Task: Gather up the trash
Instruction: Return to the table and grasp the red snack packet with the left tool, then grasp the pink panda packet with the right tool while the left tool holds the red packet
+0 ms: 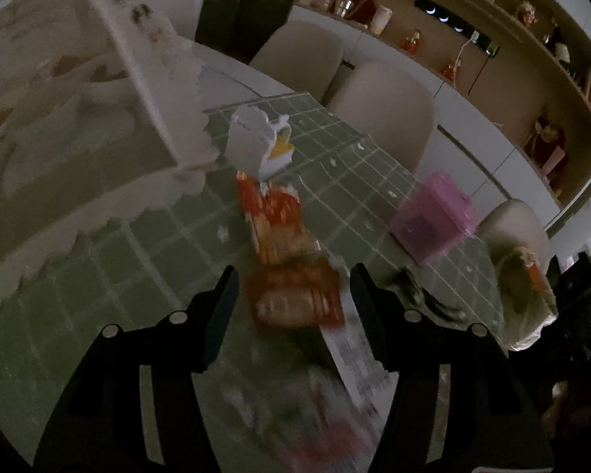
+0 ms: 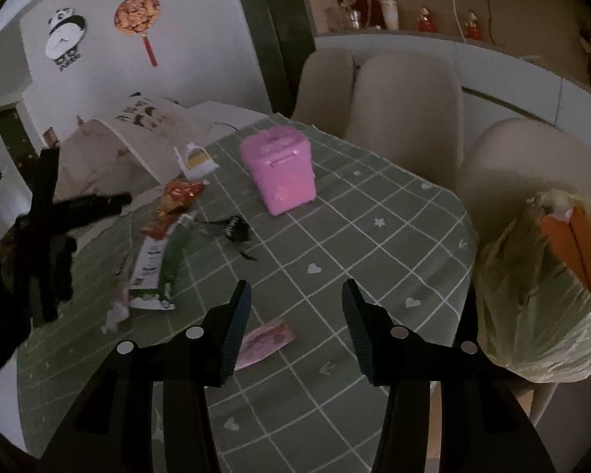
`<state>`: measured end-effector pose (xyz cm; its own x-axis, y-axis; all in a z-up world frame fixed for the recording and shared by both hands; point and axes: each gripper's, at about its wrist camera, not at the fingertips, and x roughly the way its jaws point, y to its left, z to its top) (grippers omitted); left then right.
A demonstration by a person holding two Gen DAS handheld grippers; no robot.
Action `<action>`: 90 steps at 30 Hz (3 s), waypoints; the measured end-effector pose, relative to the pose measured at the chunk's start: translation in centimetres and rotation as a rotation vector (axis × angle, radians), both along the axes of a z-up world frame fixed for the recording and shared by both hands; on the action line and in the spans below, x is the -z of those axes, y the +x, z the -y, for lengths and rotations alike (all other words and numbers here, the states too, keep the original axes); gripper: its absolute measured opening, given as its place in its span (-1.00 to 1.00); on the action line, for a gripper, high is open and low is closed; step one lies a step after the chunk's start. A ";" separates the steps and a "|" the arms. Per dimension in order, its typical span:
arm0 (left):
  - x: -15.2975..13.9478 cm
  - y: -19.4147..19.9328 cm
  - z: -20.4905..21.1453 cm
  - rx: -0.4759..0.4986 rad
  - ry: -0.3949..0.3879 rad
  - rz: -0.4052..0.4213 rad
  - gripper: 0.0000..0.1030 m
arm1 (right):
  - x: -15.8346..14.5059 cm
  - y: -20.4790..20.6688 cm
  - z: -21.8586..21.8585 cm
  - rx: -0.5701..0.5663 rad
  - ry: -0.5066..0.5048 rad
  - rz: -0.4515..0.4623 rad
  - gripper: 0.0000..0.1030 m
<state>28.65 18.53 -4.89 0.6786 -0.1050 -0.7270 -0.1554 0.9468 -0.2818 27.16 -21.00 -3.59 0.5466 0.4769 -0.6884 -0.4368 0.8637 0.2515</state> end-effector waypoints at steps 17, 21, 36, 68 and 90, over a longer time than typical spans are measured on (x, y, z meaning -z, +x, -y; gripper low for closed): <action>4.9 7.7 -2.6 -0.080 -0.080 -0.146 -0.79 | 4.1 2.5 -4.7 -0.087 -0.016 -0.093 -0.12; 1.7 3.6 -3.0 -0.110 -0.117 -0.070 -0.79 | 3.5 1.3 -5.9 -0.136 -0.022 -0.079 -0.12; -1.8 -18.3 -5.0 -0.394 -0.220 0.062 -0.78 | 1.6 -2.3 -19.3 -0.472 -0.034 -0.044 -0.12; 0.6 -27.4 -5.5 -0.321 -0.251 -0.027 -0.76 | 6.1 -6.6 -27.4 -0.368 -0.055 -0.178 0.01; 1.3 -26.9 -6.7 -0.325 -0.280 -0.029 -0.76 | 5.3 -8.1 -27.2 -0.385 -0.182 -0.048 -0.84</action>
